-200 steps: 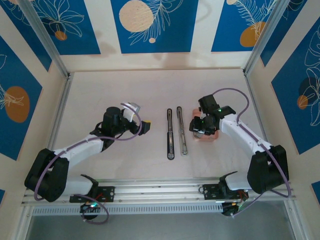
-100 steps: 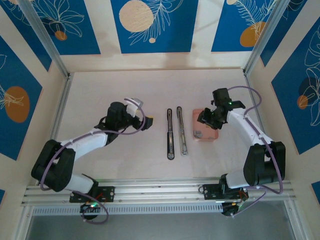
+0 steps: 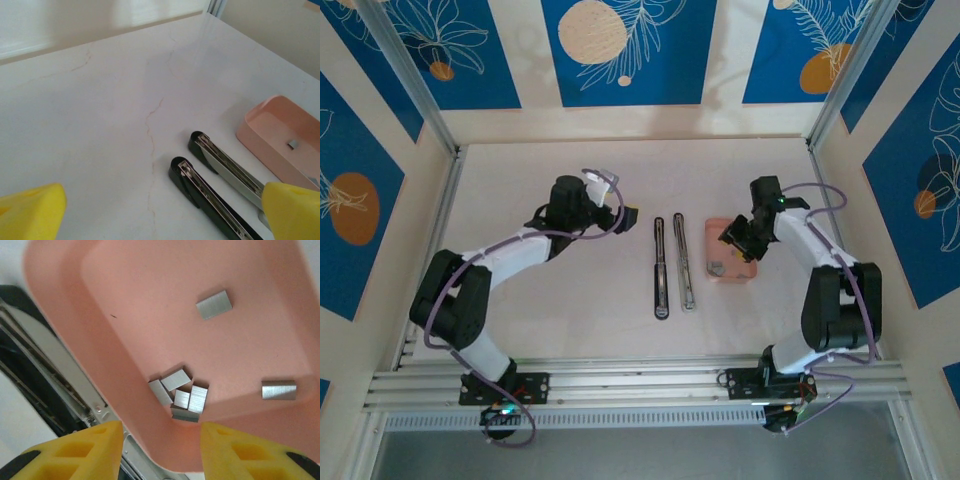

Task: Load the staples into the stapler

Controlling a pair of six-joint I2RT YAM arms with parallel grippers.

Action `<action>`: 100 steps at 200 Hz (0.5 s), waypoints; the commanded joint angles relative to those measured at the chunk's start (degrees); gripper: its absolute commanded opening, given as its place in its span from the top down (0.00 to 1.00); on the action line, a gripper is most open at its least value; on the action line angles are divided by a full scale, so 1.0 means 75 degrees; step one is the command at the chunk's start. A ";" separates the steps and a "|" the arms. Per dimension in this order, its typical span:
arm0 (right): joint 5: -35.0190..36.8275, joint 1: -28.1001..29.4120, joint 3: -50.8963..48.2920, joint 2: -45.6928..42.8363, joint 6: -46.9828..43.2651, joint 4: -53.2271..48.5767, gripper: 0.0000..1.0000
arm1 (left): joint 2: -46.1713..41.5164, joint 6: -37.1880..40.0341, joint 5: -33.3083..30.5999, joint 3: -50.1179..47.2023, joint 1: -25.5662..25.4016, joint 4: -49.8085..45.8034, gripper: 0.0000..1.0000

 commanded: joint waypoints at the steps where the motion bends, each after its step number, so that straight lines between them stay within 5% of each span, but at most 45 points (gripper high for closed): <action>1: -0.0393 0.0119 0.0212 0.0265 0.0673 -0.0359 0.55 | 0.0227 0.0220 0.0173 0.0540 0.0187 -0.0532 0.00; 100: -0.0498 -0.0290 0.0229 0.0619 0.2422 -0.0495 0.55 | 0.0797 -0.0347 -0.0038 0.2151 0.0409 -0.2029 0.00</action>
